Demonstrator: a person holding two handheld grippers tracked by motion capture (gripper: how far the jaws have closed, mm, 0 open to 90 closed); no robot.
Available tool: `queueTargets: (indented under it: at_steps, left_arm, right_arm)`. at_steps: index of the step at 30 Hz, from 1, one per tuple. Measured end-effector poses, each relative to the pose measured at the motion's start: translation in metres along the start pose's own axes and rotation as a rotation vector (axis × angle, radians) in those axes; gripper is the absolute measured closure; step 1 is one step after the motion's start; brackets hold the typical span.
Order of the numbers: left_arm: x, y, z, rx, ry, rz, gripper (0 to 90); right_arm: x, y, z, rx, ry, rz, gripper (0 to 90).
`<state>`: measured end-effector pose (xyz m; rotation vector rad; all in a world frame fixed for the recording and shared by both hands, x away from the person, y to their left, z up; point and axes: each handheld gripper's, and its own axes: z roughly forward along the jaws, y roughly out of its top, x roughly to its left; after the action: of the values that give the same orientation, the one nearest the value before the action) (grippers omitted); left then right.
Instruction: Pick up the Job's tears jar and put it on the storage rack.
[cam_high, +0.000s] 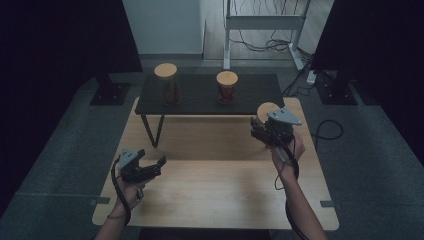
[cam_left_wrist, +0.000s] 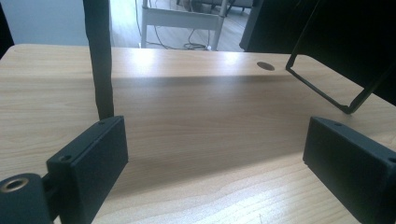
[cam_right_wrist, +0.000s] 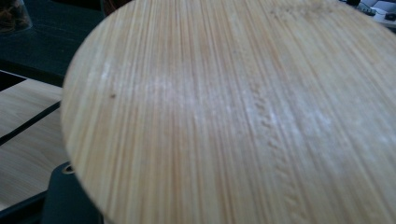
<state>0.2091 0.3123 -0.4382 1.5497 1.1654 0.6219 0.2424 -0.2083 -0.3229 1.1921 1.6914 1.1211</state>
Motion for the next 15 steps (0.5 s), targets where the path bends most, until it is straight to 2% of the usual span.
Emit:
queueTargets:
  at_steps: [15]
  left_arm:
    - [0.0007, 0.0, 0.0001, -0.002, 0.006, -0.003, 6.3]
  right_arm:
    - [-0.0033, 0.0106, 0.0074, -0.002, -0.004, -0.008, 25.1]
